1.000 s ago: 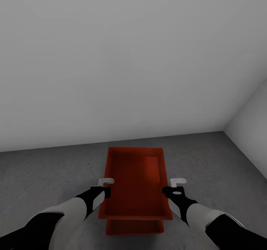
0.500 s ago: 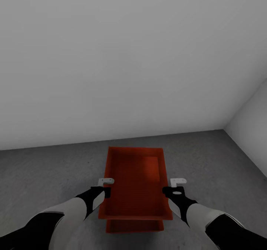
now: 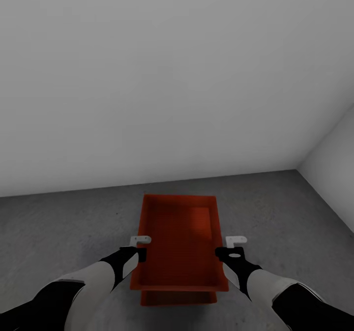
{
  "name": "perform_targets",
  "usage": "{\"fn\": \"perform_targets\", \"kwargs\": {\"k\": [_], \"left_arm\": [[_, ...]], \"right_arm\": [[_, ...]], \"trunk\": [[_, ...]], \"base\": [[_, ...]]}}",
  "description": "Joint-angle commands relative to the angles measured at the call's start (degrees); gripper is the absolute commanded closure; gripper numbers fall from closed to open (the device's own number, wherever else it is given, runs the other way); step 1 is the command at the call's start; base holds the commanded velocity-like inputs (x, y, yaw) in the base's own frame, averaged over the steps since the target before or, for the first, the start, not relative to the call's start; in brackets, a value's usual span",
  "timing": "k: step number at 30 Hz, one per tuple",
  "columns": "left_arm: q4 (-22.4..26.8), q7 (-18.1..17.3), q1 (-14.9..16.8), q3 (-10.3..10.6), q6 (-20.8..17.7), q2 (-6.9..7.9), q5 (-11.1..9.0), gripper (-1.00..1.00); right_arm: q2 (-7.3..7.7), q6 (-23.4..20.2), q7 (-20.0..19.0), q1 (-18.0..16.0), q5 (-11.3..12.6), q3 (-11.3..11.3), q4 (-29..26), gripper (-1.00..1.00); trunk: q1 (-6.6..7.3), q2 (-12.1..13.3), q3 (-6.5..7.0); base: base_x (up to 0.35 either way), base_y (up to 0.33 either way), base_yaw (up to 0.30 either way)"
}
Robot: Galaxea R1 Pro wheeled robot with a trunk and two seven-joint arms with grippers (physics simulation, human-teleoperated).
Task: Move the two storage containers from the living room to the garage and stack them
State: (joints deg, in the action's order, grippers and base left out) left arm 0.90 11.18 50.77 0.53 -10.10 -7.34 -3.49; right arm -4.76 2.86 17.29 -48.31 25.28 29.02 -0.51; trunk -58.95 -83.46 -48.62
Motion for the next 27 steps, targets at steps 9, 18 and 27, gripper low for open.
{"fn": "perform_targets", "kwargs": {"k": [9,18,27], "left_arm": [[0.16,0.19,0.02,-0.09,-0.33,0.22,0.42,1.00],[0.16,0.16,0.02,-0.09,-0.32,0.22,0.42,1.00],[0.16,0.16,0.02,-0.09,-0.36,0.22,0.42,1.00]], "right_arm": [[0.06,0.39,0.44,-0.03,0.92,0.16,0.15,1.00],[0.01,0.39,0.46,-0.03,0.92,0.16,0.15,1.00],[0.01,0.39,0.44,-0.03,0.92,0.16,0.15,1.00]], "trunk": [[0.00,-0.02,-0.47],[0.00,-0.02,-0.86],[0.00,-0.02,-1.23]], "base": [[0.000,0.000,0.000],[0.000,0.000,0.000],[0.000,0.000,0.000]]}}
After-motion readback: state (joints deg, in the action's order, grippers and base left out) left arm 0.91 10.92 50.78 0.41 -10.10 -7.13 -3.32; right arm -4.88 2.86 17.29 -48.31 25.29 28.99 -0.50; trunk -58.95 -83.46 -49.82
